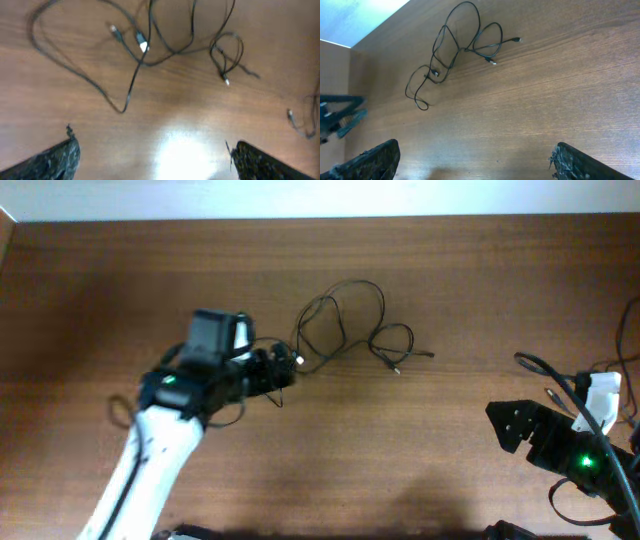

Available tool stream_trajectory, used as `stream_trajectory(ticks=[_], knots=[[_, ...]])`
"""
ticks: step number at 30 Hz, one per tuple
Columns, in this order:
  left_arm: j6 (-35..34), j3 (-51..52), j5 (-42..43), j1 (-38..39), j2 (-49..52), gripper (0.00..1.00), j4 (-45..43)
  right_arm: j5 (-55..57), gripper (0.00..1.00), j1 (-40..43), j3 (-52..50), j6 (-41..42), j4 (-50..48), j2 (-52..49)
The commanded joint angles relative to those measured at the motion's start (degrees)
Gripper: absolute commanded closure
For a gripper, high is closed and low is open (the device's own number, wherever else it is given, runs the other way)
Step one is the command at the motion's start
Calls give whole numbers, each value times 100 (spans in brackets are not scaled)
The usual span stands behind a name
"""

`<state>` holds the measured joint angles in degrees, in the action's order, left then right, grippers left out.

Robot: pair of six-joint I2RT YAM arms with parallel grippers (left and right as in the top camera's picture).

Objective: Untangle cables

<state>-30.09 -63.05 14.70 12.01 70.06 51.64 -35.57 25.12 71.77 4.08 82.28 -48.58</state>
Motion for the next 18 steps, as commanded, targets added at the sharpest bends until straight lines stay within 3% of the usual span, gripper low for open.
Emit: stream_trajectory(ticks=[1,2,5,6,7,9,10,11,15,18], knots=[[-737,28,-1344,756,1182,1,-420,26,1,-37,-37,-68,2,15],[-811,28,-1453,811,1523,1,-481,26,1,-37,-37,-68,2,15],[-953,28,-1451,820,2461,23,-632,24,1,-37,-37,-68,-13,15],[-964,28,-1453,820,2767,45,-693,26,1,-37,-37,-68,-2,15],[-979,28,-1449,820,2924,57,-778,26,1,-37,-37,-68,-2,15],[-979,28,-1416,820,2973,69,-922,26,1,-37,-37,-66,-7,15],[-977,28,-1366,826,2973,81,-918,24,2,-37,-37,-66,-2,15],[-977,28,-1360,863,2973,100,-922,26,2,-37,-37,-66,-2,15],[-481,-772,-1344,503,2439,100,-367,26,2,-37,-37,-70,72,15],[-391,-1895,-1298,116,955,100,-107,24,1,-37,-37,-68,87,15]])
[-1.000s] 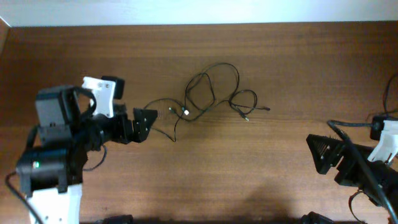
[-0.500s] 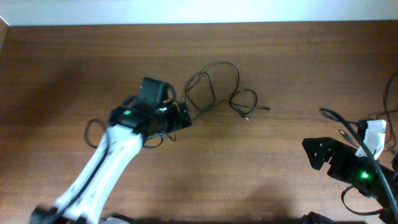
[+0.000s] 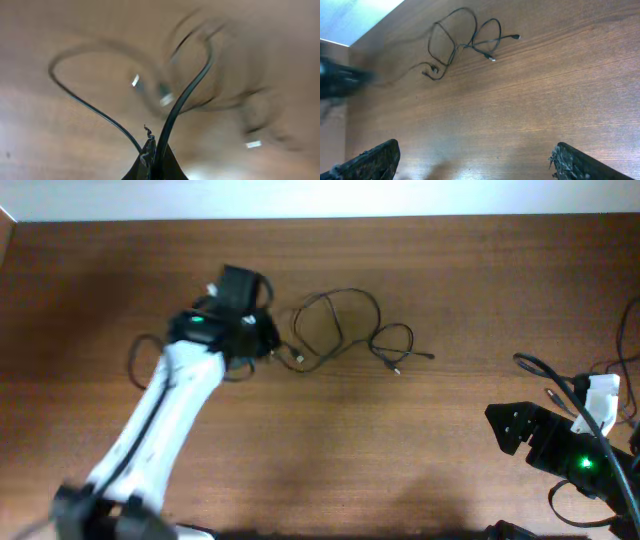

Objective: Untangle cables

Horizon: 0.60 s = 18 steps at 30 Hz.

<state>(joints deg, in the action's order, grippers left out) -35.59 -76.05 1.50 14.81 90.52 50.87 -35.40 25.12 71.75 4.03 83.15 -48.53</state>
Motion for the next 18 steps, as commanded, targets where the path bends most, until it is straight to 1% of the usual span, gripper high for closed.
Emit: stream_trajectory(ticks=[1,2,5,7,8,10,11,13,16,18], knots=[[188,-651,20,-254,-1718,100,-94,4,1,-37,-35,-63,0,11],[201,-651,17,-291,-2116,100,-133,7,1,-37,-35,-68,-4,11],[199,-651,22,-297,-3305,100,-695,7,2,-37,-35,-85,-186,-127],[203,-651,17,-299,-3633,100,-999,9,2,-131,-35,-85,-247,-332],[205,-651,-315,-299,-3853,100,-1512,9,2,-448,-35,-85,-306,-562],[203,-651,-1176,-299,-4059,100,-1915,11,2,-1519,-35,-61,-570,-1152],[203,-651,-1134,-297,-4063,100,-1880,13,2,-1827,-35,-20,-734,-1370],[203,-651,-1078,-297,-4057,100,-1598,9,2,-2629,-35,603,-1473,-2269],[203,-651,-1075,-297,-3917,100,-1309,7,2,-3814,-35,612,-2887,-3869],[203,-651,-1088,-299,-3609,100,-1152,63,1,-4310,-35,872,-3386,-4728]])
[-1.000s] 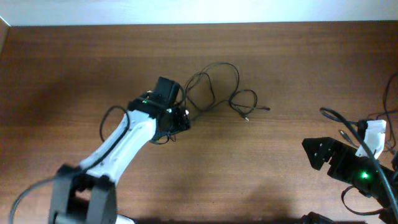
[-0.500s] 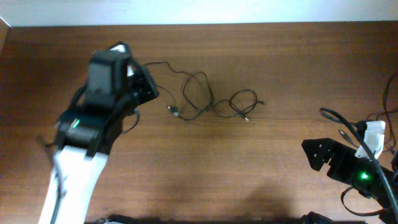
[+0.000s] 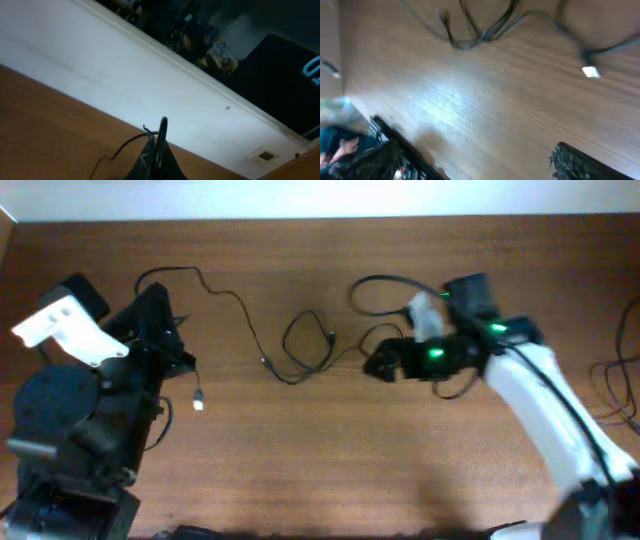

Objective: Untangle cables

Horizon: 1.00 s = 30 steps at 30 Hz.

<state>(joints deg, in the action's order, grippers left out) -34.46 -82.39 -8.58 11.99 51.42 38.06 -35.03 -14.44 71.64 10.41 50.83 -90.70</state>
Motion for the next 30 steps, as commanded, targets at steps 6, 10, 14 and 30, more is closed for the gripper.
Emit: stream_trajectory(ticks=[6,10,14,30], knots=[[61,-17,-1434,-15,2911,100,144,1805,2,-645,-24,1388,245,-1091],[63,-17,-380,-9,4704,100,195,1967,2,-645,-24,1388,531,-1093],[39,-17,343,-11,5899,100,597,2221,2,-645,-24,1388,553,-1093],[-391,-490,385,-243,6808,60,955,2223,1,-651,-24,1388,529,-1093]])
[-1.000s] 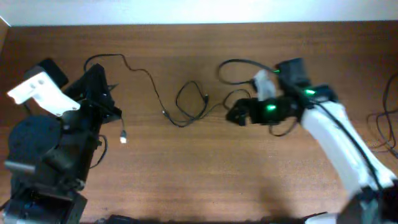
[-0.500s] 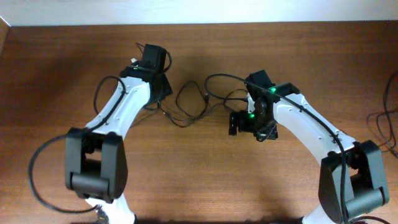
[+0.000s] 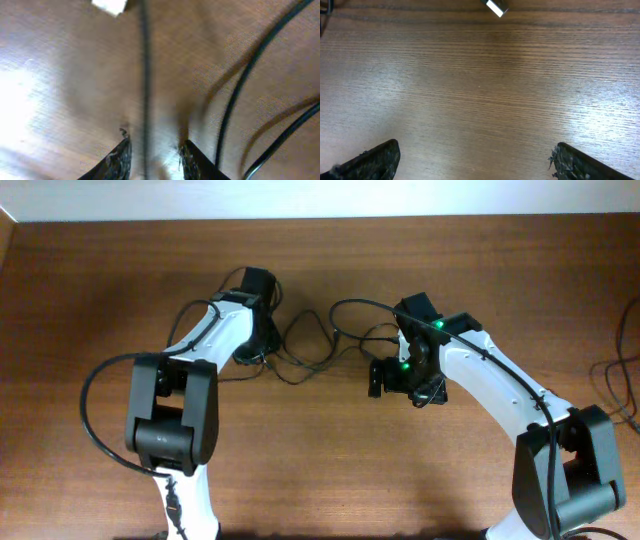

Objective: Untangle cables

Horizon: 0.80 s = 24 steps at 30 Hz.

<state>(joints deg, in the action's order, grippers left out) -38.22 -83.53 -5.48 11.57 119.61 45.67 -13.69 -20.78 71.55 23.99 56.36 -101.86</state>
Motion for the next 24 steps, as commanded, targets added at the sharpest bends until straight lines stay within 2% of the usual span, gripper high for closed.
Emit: stream_trajectory(ticks=[1,3,5,6,8,9,11,12,14,15,16,19,24], knots=[[-15,-435,348,-205,-17,50,155,90,1,-17,-15,31,-52,24],[-17,-439,573,-208,-17,47,129,87,1,-17,-15,31,-61,24],[-20,-439,876,-227,-17,30,-31,87,2,-22,-15,31,-22,24],[-15,-439,1434,-223,-17,24,-299,87,2,-22,-15,31,-33,24],[-15,-437,1421,-214,0,26,-385,85,1,-22,-15,31,-15,24],[-15,-437,1329,-177,55,32,-398,85,1,-22,-15,31,11,24],[-13,-437,1134,-31,332,59,-404,85,1,-22,-15,31,68,24],[-15,-437,951,-11,415,67,-400,87,1,-22,-15,31,111,24],[-11,-437,758,-26,446,67,-400,87,1,-22,-15,31,129,24],[9,-437,756,-22,446,80,-378,87,2,-22,-15,31,131,24],[9,-437,667,-24,446,100,-337,87,2,-22,-15,31,164,24],[11,-439,612,-267,280,100,79,90,1,-22,-15,31,164,24],[11,-439,612,-459,-1040,100,684,87,2,-22,-15,31,129,24]])
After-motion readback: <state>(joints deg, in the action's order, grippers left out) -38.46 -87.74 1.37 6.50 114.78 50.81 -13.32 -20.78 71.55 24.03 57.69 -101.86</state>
